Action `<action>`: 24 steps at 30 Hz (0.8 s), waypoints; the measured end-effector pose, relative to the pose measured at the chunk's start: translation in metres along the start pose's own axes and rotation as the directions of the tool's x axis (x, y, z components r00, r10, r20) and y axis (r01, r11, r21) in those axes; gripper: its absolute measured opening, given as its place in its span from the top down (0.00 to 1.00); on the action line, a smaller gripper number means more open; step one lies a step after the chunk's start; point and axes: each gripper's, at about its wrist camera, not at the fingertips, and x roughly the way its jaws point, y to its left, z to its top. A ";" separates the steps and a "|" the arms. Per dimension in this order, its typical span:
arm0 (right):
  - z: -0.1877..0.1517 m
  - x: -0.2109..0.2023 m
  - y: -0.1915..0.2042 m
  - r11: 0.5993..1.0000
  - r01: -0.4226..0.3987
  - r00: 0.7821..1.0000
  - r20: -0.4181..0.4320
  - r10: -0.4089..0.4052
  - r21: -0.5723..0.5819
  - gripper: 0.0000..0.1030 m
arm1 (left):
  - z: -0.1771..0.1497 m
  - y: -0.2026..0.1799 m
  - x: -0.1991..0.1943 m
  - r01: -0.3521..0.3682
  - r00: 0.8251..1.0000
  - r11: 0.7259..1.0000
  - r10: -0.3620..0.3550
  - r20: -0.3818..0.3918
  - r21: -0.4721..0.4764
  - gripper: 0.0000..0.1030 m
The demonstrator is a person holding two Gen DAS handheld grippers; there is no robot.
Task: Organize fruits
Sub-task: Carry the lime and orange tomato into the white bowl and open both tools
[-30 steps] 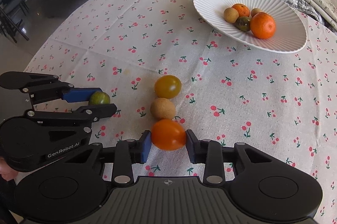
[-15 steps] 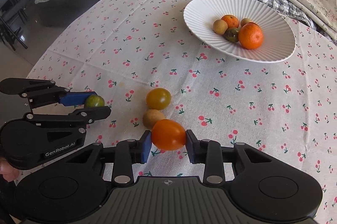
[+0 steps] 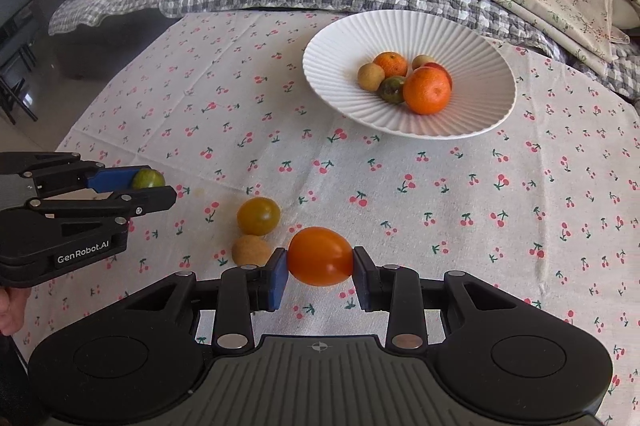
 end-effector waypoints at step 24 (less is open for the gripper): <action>0.045 0.002 -0.069 0.966 0.097 0.975 0.173 -0.141 0.239 0.68 | 0.089 -0.062 0.049 0.064 0.985 0.990 -0.083 0.152 0.128 0.75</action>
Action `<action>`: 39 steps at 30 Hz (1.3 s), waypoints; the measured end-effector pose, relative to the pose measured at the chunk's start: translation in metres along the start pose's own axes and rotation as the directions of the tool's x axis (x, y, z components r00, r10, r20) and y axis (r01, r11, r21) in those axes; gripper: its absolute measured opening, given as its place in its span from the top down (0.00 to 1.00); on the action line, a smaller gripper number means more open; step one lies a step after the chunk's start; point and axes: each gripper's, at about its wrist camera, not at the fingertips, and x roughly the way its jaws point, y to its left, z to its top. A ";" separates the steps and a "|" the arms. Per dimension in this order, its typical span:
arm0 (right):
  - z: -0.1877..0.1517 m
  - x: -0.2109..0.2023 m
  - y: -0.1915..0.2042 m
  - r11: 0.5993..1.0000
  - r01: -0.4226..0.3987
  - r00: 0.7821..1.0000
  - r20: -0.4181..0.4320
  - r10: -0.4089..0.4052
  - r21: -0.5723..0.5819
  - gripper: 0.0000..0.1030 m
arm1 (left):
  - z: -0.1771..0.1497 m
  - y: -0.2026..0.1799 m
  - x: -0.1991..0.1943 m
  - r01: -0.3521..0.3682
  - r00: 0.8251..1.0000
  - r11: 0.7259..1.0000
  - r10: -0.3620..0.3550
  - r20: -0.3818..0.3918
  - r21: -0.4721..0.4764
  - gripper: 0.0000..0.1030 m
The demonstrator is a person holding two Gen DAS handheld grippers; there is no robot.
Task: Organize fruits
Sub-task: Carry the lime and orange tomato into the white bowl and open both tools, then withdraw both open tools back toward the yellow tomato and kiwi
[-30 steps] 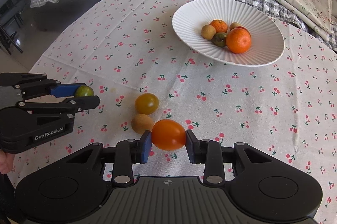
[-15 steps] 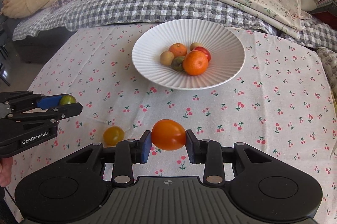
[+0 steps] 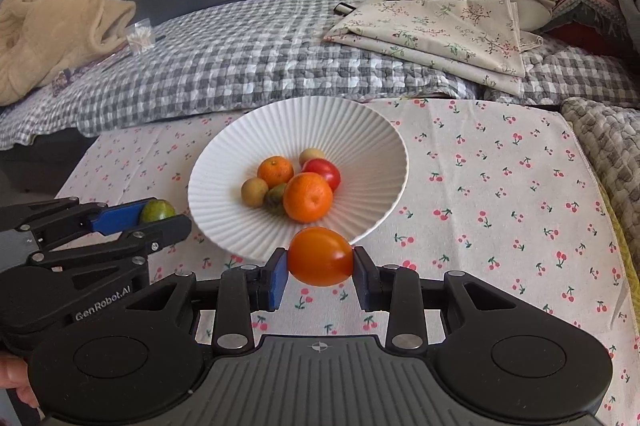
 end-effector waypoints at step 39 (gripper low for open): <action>0.018 0.028 -0.009 0.991 -0.058 0.998 0.013 0.057 0.122 0.65 | -0.001 0.020 0.032 0.032 0.999 0.999 -0.032 -0.039 0.007 0.56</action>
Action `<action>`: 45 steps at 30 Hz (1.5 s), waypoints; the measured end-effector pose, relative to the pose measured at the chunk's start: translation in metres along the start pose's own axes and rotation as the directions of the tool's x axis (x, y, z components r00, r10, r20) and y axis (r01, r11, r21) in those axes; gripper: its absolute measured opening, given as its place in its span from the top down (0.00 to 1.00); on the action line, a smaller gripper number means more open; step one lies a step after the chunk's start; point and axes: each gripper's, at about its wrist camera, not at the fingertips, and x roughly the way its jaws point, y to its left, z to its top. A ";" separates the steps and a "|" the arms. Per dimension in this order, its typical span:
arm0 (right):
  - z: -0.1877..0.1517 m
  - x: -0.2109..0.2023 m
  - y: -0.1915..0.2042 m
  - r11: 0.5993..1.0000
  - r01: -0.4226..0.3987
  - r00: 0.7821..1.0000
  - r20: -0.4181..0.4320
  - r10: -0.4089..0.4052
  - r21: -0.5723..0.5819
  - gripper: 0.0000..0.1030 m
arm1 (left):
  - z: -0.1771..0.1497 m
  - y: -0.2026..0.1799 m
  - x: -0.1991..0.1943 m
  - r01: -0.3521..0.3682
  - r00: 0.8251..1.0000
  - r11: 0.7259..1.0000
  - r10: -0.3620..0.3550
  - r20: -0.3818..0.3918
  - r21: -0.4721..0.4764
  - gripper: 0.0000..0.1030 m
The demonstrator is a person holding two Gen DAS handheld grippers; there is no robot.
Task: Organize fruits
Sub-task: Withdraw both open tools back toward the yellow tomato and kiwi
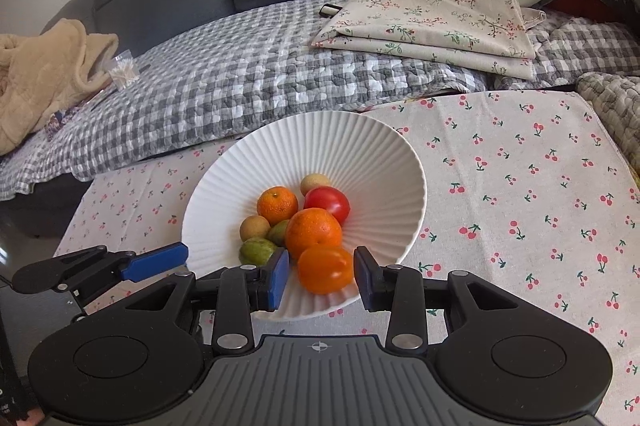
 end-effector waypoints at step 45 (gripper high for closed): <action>-0.057 -0.038 0.040 0.945 -0.096 0.987 -0.156 0.048 -0.312 0.30 | -0.035 0.022 -0.061 -0.169 0.974 0.969 0.136 -0.182 -0.180 0.08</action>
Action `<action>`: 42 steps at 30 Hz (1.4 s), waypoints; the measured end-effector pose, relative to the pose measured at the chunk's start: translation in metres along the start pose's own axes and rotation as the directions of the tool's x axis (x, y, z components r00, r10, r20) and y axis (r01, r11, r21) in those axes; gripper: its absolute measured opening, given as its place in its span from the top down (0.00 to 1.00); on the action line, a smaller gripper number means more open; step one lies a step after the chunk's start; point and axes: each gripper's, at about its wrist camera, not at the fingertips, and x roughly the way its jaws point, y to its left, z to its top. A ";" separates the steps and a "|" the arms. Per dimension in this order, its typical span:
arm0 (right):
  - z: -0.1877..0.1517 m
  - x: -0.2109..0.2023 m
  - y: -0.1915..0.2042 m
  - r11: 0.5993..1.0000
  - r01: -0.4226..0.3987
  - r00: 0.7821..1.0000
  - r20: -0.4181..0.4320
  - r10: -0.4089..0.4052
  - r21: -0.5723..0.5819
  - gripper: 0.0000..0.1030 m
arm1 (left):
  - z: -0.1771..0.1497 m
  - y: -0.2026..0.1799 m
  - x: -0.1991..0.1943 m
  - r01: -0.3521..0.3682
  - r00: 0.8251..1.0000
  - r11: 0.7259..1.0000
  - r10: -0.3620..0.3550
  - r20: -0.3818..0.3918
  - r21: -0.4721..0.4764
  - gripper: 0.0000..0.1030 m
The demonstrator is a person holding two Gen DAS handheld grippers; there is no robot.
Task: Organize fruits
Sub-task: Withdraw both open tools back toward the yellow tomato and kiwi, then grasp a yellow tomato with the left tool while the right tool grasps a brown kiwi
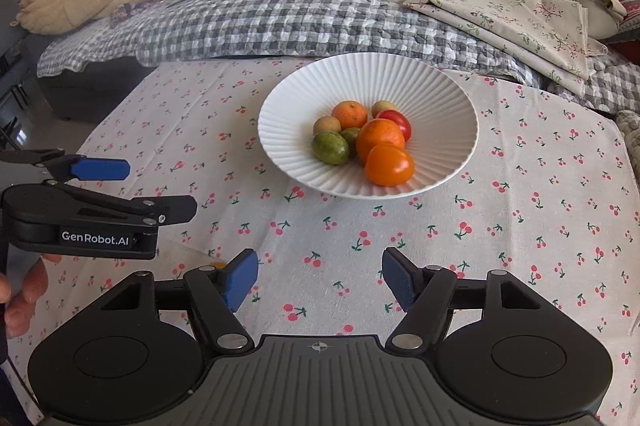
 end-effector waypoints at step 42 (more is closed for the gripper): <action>-0.029 0.042 0.054 0.982 -0.054 0.994 -0.108 0.035 -0.182 0.75 | -0.012 -0.001 0.008 0.067 0.996 0.998 -0.067 -0.062 -0.009 0.04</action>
